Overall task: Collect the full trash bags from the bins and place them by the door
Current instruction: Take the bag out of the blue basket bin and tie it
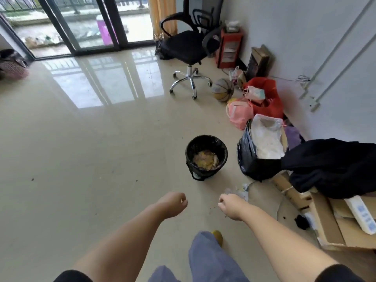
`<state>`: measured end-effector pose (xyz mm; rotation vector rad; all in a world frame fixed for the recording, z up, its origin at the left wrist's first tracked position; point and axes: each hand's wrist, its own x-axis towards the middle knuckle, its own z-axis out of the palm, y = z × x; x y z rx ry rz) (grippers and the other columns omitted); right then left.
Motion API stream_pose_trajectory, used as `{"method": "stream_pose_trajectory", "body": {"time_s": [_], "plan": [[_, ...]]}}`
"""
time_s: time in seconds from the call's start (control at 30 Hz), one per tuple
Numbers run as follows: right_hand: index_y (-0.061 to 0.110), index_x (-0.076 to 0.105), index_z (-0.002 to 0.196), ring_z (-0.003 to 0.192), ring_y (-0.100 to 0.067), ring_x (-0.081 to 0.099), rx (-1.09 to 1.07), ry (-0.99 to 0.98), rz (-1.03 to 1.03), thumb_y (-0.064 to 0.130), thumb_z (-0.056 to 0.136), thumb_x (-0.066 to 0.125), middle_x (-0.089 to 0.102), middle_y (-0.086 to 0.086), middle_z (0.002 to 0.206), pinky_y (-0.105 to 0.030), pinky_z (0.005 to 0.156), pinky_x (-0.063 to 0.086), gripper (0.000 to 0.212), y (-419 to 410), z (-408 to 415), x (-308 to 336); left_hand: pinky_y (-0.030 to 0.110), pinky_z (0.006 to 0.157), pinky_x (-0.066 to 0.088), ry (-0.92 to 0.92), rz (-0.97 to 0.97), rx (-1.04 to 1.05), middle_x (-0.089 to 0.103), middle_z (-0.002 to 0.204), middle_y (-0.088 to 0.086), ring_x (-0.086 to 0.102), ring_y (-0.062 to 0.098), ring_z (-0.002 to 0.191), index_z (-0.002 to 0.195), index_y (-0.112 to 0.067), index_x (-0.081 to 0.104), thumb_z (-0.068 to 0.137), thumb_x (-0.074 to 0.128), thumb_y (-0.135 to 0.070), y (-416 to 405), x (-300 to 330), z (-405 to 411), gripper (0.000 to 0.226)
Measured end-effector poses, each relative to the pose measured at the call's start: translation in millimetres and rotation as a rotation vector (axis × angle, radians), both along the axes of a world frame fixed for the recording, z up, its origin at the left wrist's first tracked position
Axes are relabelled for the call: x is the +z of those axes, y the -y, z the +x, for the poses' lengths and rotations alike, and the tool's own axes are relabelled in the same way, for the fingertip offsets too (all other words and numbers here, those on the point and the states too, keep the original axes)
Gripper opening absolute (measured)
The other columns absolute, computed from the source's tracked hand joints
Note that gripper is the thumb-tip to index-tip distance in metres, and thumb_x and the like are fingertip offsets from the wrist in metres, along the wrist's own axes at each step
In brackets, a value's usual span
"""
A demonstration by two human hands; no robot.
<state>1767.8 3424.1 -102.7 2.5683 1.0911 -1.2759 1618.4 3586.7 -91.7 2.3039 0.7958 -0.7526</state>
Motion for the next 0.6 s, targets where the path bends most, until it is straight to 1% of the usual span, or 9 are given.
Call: {"method": "stream_pose_trajectory", "body": {"time_s": [0.17, 0.23, 0.3, 0.37, 0.43, 0.47, 0.53, 0.57, 0.6], "plan": [[0.012, 0.048, 0.126, 0.117, -0.031, 0.051, -0.049, -0.030, -0.018, 0.031, 0.099, 0.034, 0.051, -0.014, 0.131, -0.038, 0.095, 0.042, 0.036, -43.3, 75.1, -51.4, 0.030, 0.087, 0.044, 0.017, -0.073, 0.070, 0.061, 0.123, 0.009, 0.057, 0.026, 0.110, 0.120, -0.012, 0.057, 0.098, 0.036, -0.031, -38.4, -54.1, 76.4, 0.036], [0.012, 0.049, 0.125, 0.115, -0.030, 0.051, -0.094, -0.035, 0.019, 0.031, 0.099, 0.035, 0.053, -0.013, 0.129, -0.038, 0.095, 0.042, 0.036, -63.9, 100.5, -88.3, 0.031, 0.087, 0.045, 0.026, -0.111, 0.086, 0.061, 0.123, 0.010, 0.057, 0.026, 0.109, 0.121, -0.012, 0.056, 0.098, 0.037, -0.031, -56.0, -94.9, 103.4, 0.036], [0.012, 0.050, 0.125, 0.114, -0.030, 0.052, -0.138, -0.034, 0.062, 0.030, 0.098, 0.035, 0.054, -0.012, 0.127, -0.038, 0.094, 0.044, 0.035, -83.6, 122.2, -137.7, 0.031, 0.082, 0.047, 0.057, -0.147, 0.126, 0.061, 0.119, 0.009, 0.059, 0.025, 0.101, 0.127, -0.015, 0.050, 0.098, 0.037, -0.032, -74.7, -148.0, 129.7, 0.036], [0.011, 0.050, 0.125, 0.113, -0.029, 0.052, -0.202, -0.029, 0.085, 0.029, 0.099, 0.035, 0.054, -0.012, 0.127, -0.038, 0.094, 0.044, 0.035, -98.5, 141.5, -197.2, 0.029, 0.070, 0.047, 0.104, -0.198, 0.255, 0.060, 0.109, 0.007, 0.058, 0.020, 0.086, 0.135, -0.017, 0.038, 0.098, 0.038, -0.032, -89.9, -207.9, 154.5, 0.040], [0.010, 0.049, 0.125, 0.112, -0.029, 0.053, -0.333, -0.014, 0.120, 0.028, 0.098, 0.036, 0.053, -0.012, 0.128, -0.036, 0.091, 0.044, 0.034, -109.7, 157.5, -255.1, 0.026, 0.063, 0.046, 0.162, -0.244, 0.446, 0.059, 0.105, 0.006, 0.057, 0.018, 0.082, 0.138, -0.017, 0.031, 0.098, 0.039, -0.032, -100.6, -265.5, 175.3, 0.044], [0.009, 0.048, 0.125, 0.112, -0.031, 0.053, -0.407, 0.003, 0.133, 0.027, 0.098, 0.035, 0.053, -0.013, 0.129, -0.035, 0.089, 0.043, 0.035, -114.9, 164.7, -282.1, 0.028, 0.068, 0.049, 0.192, -0.275, 0.545, 0.059, 0.110, 0.008, 0.059, 0.019, 0.088, 0.139, -0.015, 0.030, 0.097, 0.040, -0.033, -104.6, -294.4, 183.8, 0.047], [0.005, 0.043, 0.131, 0.119, -0.034, 0.050, -0.551, 0.053, 0.140, 0.027, 0.099, 0.034, 0.049, -0.017, 0.134, -0.036, 0.091, 0.042, 0.040, -124.4, 175.4, -330.3, 0.038, 0.087, 0.052, 0.221, -0.361, 0.733, 0.057, 0.117, 0.010, 0.058, 0.024, 0.100, 0.139, -0.012, 0.030, 0.096, 0.043, -0.036, -112.4, -347.4, 198.9, 0.051], [0.003, 0.039, 0.134, 0.123, -0.036, 0.047, -0.618, 0.083, 0.140, 0.028, 0.099, 0.033, 0.047, -0.020, 0.138, -0.038, 0.096, 0.040, 0.043, -128.8, 180.5, -352.2, 0.039, 0.090, 0.052, 0.227, -0.424, 0.819, 0.055, 0.115, 0.010, 0.057, 0.025, 0.099, 0.137, -0.011, 0.031, 0.095, 0.044, -0.038, -116.2, -372.1, 205.7, 0.051], [0.001, 0.036, 0.136, 0.126, -0.037, 0.045, -0.682, 0.107, 0.145, 0.029, 0.100, 0.032, 0.044, -0.022, 0.140, -0.040, 0.099, 0.039, 0.046, -133.4, 186.1, -372.9, 0.038, 0.087, 0.052, 0.242, -0.501, 0.902, 0.055, 0.110, 0.010, 0.056, 0.024, 0.095, 0.134, -0.011, 0.032, 0.095, 0.045, -0.040, -119.7, -394.4, 212.5, 0.050]]}}
